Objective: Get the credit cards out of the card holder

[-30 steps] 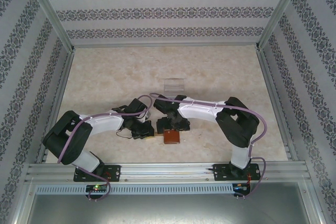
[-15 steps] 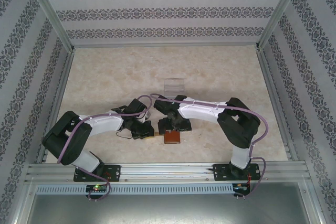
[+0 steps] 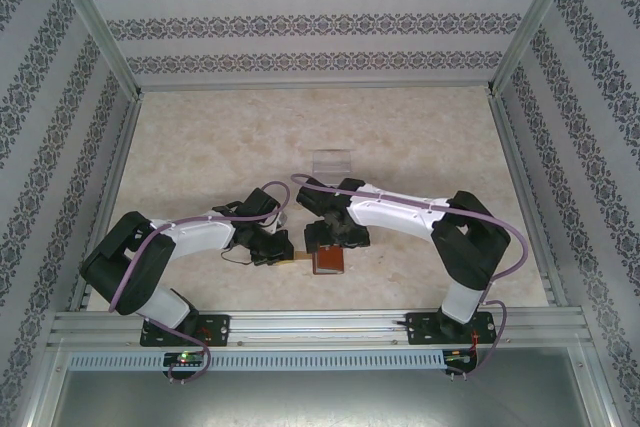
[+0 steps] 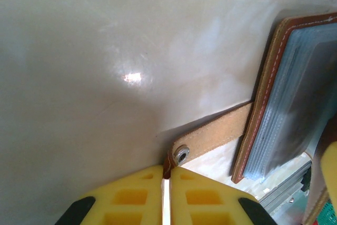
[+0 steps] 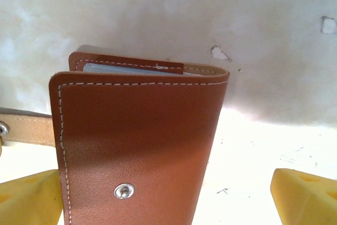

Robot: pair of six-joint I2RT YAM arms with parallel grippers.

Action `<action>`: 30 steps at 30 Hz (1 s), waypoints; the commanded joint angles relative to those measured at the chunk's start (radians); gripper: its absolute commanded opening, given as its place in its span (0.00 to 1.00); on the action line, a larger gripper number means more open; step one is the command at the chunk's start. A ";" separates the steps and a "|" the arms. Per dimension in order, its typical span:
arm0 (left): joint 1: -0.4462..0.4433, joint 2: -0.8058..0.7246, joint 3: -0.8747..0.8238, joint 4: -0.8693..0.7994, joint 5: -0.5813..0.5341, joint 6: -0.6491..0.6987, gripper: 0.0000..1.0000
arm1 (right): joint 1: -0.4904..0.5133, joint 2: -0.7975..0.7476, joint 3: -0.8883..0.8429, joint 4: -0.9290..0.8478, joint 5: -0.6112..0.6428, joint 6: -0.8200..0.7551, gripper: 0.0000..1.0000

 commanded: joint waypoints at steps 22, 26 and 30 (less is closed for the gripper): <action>0.000 0.025 0.092 -0.177 -0.052 0.063 0.16 | -0.070 -0.218 -0.155 -0.039 0.017 -0.013 0.43; 0.000 -0.002 0.125 -0.213 -0.066 0.075 0.21 | -0.080 -0.237 -0.177 0.008 -0.036 -0.013 0.25; 0.000 -0.046 0.171 -0.282 -0.096 0.093 0.31 | -0.080 -0.254 -0.188 0.048 -0.075 0.000 0.14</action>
